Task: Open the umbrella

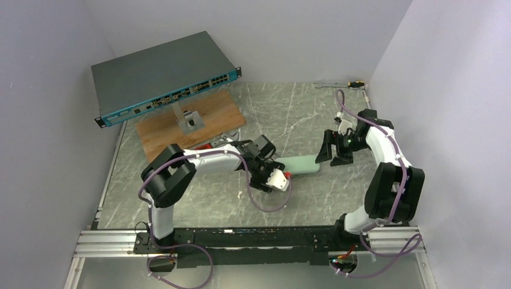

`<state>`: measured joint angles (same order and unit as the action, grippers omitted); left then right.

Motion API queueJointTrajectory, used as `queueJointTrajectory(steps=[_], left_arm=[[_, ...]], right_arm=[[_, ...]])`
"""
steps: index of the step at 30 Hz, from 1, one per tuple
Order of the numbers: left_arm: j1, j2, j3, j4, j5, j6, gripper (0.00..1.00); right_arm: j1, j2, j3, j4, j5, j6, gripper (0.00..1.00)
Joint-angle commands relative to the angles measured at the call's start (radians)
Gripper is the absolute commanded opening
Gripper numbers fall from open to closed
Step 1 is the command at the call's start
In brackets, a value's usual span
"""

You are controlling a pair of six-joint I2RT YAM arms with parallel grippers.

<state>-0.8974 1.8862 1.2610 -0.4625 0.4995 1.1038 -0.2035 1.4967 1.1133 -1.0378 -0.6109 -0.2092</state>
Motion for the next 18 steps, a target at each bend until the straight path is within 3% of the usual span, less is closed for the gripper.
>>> queueJointTrajectory(steps=[1,5,11,18], left_arm=[[-0.074,-0.067,-0.047,0.043,0.080,-0.054,0.70],[-0.092,-0.153,-0.097,0.089,0.146,-0.164,0.70],[0.064,-0.279,-0.197,0.158,0.203,-0.357,0.73],[0.183,-0.510,-0.404,0.203,0.134,-0.404,0.75]], right_arm=[[-0.005,0.050,-0.019,0.062,-0.078,0.091,0.80],[-0.002,0.095,-0.056,0.105,-0.113,0.111,0.80],[0.035,0.195,-0.033,0.172,-0.119,0.127,0.79],[0.153,0.332,0.112,0.188,-0.070,-0.011,0.65]])
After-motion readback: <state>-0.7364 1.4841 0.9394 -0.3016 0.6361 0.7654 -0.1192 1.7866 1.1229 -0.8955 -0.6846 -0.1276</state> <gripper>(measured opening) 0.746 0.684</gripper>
